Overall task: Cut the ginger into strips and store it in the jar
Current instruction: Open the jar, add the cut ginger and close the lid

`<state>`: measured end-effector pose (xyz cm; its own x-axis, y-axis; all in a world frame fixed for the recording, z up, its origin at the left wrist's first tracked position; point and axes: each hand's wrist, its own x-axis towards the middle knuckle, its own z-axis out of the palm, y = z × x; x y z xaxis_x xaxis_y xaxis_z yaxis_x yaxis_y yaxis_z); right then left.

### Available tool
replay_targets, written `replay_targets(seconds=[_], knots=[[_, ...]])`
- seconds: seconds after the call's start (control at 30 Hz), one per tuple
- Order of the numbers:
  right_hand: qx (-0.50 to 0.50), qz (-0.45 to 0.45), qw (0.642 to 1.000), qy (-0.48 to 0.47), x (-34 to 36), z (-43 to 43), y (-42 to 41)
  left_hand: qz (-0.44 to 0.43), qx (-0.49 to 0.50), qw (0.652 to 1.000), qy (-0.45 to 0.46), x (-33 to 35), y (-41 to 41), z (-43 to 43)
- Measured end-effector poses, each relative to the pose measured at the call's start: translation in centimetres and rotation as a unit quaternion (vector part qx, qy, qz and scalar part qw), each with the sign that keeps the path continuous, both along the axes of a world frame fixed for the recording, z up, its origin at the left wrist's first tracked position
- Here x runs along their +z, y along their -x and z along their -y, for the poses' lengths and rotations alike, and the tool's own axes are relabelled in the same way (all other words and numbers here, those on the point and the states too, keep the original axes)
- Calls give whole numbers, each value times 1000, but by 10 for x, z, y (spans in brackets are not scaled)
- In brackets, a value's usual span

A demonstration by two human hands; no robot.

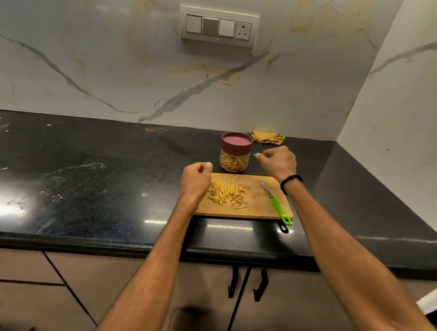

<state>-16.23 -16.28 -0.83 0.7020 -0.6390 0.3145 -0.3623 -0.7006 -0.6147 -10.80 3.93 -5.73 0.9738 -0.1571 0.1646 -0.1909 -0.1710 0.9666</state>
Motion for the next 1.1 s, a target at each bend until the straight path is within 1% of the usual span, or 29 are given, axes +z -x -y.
replay_targets(seconds=[0.07,0.13,0.17,0.23,0.3,0.37,0.43,0.5,0.6,0.67,0.77,0.87,1.0,1.03,1.1], knots=[[14,17,1000,22,10,-5,-17,5,-13,1000,-25,10,-10,2],[38,-7,999,30,20,-8,-39,18,-41,997,-56,19,-26,7],[51,-33,998,30,25,-12,-50,15,-65,996,-67,23,-34,9],[72,-126,989,28,32,-18,-73,-6,-111,991,-77,27,-50,14],[88,-240,965,54,37,-22,-91,-24,-137,987,-78,24,-64,18],[106,-303,944,79,41,-24,-103,-21,-150,985,-84,20,-73,23],[114,-300,944,75,44,-25,-108,-2,-158,983,-96,14,-77,27],[105,-272,955,62,46,-28,-109,29,-155,981,-114,8,-78,30],[78,-197,975,69,55,-34,-102,87,-118,977,-157,2,-76,35],[73,-155,982,80,67,-43,-90,142,-85,972,-168,2,-73,37],[90,-170,979,69,83,-60,-76,233,-24,961,-149,6,-67,38],[126,-197,971,41,89,-73,-65,298,-6,948,-114,7,-66,36],[133,-229,964,-2,97,-79,-53,349,-3,930,-111,8,-66,33],[130,-232,964,-2,98,-79,-52,355,-3,928,-111,10,-66,32],[124,-228,965,27,96,-79,-51,361,-3,926,-106,13,-66,32]])
